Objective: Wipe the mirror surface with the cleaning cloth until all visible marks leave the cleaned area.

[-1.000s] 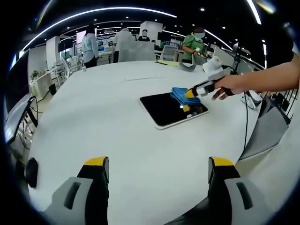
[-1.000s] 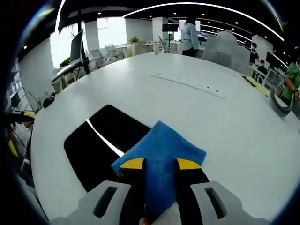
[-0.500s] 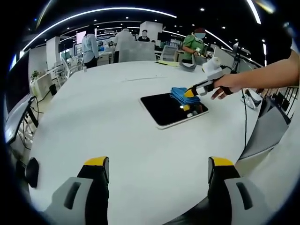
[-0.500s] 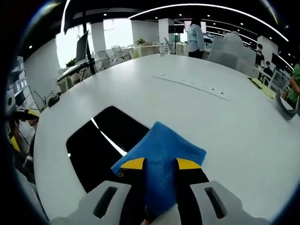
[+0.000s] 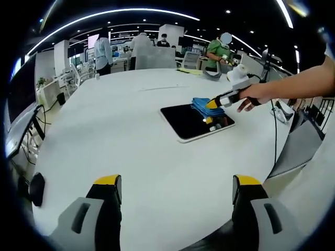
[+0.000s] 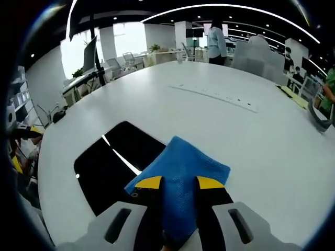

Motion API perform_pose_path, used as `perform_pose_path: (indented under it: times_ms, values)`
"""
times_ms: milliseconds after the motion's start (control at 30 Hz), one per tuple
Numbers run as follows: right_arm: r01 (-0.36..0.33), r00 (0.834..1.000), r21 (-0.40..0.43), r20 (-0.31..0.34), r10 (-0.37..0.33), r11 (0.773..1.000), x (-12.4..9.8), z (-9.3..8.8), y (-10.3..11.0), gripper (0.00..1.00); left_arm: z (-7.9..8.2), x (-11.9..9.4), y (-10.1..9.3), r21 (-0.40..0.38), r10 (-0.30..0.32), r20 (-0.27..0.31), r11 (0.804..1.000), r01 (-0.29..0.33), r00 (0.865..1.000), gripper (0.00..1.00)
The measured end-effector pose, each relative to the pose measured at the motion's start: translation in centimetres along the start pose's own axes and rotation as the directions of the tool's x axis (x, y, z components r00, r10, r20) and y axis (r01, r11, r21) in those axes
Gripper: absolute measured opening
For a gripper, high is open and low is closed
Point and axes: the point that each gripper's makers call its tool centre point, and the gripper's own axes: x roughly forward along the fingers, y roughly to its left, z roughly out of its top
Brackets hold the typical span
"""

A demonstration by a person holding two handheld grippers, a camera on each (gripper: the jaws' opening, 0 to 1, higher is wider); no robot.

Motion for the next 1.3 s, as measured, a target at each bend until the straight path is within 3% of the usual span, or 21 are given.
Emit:
perform_pose_path:
  times_ms: [800,1300]
  values:
    - [0.005,1.000,0.011,-0.002,-0.005,1.000,0.7,0.3,0.0,0.20,-0.2,-0.6,0.7,-0.001,-0.002,0.005,1.000,0.002,1.000,0.88]
    - [0.007,1.000,0.018,0.003,-0.007,1.000,1.0,0.9,1.3,0.20,-0.3,-0.7,1.1,-0.006,-0.003,0.005,1.000,0.003,1.000,0.88]
